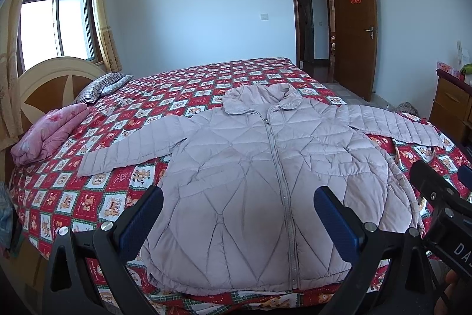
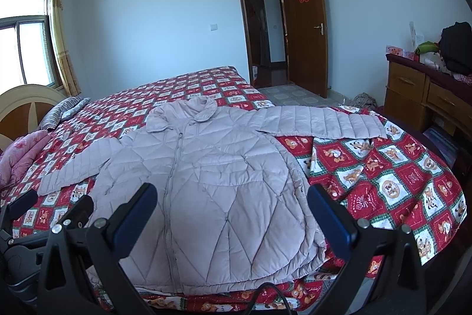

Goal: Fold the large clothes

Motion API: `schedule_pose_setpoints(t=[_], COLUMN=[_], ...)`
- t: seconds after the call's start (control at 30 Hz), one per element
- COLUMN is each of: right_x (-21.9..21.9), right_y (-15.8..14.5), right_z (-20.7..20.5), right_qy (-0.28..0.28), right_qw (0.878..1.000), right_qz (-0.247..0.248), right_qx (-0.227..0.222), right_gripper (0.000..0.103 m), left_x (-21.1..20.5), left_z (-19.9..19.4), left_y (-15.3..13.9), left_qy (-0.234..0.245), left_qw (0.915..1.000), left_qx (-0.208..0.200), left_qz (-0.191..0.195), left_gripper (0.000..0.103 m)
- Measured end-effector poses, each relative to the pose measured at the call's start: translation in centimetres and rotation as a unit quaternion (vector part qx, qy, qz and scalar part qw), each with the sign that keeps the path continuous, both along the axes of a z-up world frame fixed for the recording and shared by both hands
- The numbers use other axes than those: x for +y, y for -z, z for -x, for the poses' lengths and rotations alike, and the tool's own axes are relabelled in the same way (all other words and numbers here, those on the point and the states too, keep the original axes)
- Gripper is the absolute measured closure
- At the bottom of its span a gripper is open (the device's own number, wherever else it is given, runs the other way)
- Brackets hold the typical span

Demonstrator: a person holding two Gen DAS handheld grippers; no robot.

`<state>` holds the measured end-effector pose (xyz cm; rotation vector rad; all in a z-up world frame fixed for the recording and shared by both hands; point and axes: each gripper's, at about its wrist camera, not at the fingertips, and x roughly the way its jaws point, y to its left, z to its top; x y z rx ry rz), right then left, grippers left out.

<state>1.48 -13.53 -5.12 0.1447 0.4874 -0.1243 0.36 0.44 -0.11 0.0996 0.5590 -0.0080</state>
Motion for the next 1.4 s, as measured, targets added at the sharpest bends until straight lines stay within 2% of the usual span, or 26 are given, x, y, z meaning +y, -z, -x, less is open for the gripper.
schedule_pose_setpoints(t=[1.4], right_x=[0.05], right_y=[0.43], right_z=[0.03], right_qy=[0.001], right_qw=[1.000], right_qz=[-0.004], right_qx=[0.001], right_gripper=[0.000], left_x=[-0.30], left_z=[0.21], left_y=[0.16], left_qy=[0.000], left_qw=[1.0000], left_qx=[0.005], left_qz=[0.001], left_gripper=[0.001])
